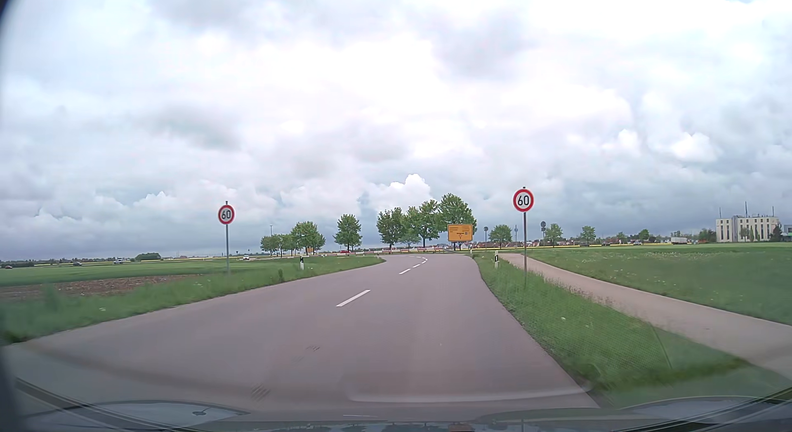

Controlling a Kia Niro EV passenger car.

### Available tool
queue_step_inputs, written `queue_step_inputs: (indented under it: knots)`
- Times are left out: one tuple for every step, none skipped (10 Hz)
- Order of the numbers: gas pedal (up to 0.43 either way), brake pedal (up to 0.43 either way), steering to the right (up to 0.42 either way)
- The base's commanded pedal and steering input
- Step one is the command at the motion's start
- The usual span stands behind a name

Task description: Follow the waypoints while adhering to traffic rules and regulations

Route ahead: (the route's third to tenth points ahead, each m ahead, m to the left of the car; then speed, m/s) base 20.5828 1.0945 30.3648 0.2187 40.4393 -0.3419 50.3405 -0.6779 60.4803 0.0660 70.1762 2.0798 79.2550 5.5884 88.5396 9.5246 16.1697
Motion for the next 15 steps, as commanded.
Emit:
queue_step_inputs:
  knots:
    - [0.000,0.012,0.014]
    - [0.000,0.012,0.014]
    - [0.000,0.012,0.014]
    - [0.000,0.012,0.014]
    - [0.000,0.012,0.014]
    - [0.000,0.012,0.013]
    - [0.000,0.012,0.014]
    - [0.000,0.012,0.013]
    - [0.000,0.012,0.012]
    - [0.008,0.012,0.012]
    - [0.008,0.006,0.012]
    - [0.008,0.012,0.012]
    - [0.020,0.012,0.012]
    - [0.020,0.006,0.012]
    - [0.020,0.012,0.012]
